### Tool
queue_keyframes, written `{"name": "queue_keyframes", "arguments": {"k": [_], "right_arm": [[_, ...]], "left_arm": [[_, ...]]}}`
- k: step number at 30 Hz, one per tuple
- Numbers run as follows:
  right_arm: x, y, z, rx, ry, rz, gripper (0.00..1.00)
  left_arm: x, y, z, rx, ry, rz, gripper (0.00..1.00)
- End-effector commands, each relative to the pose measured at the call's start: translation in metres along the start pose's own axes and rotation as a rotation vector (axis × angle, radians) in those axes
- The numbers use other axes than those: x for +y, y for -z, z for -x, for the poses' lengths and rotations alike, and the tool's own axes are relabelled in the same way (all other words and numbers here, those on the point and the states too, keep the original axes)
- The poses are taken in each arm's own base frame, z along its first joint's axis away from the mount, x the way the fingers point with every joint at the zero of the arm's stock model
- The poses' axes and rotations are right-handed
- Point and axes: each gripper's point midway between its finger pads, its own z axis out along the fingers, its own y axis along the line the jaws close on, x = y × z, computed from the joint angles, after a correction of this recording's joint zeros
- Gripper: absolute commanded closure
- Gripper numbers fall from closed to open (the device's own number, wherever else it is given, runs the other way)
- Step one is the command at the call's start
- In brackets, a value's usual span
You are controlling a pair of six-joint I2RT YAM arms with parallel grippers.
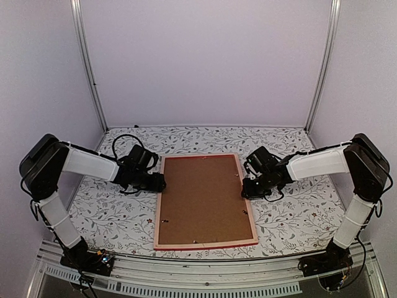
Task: Put the photo into the frame
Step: Press the fastener onto the backboard.
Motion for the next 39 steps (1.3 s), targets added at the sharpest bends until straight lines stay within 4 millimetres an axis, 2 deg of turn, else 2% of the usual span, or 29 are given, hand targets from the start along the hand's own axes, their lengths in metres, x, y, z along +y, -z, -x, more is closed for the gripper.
{"name": "queue_keyframes", "arguments": {"k": [1,9,15,23,31,39], "right_arm": [[-0.014,-0.009,-0.026,0.091,0.032,-0.047,0.79],[-0.015,-0.010,-0.027,0.093,0.030,-0.048,0.79],[-0.015,-0.009,-0.027,0.094,0.031,-0.050,0.79],[-0.014,-0.010,-0.026,0.092,0.032,-0.048,0.79],[-0.015,-0.010,-0.027,0.095,0.032,-0.050,0.79],[-0.015,-0.012,-0.028,0.098,0.033,-0.051,0.79]], "left_arm": [[0.007,0.008,0.000,0.004,0.035,-0.024,0.37],[-0.004,0.009,0.000,0.012,0.062,-0.120,0.36],[0.008,0.008,0.001,0.011,0.053,-0.048,0.39],[0.017,0.000,-0.010,0.043,0.011,0.048,0.45],[0.022,0.000,-0.014,0.047,-0.068,0.182,0.55],[0.028,0.002,-0.027,0.059,-0.129,0.276,0.72]]}}
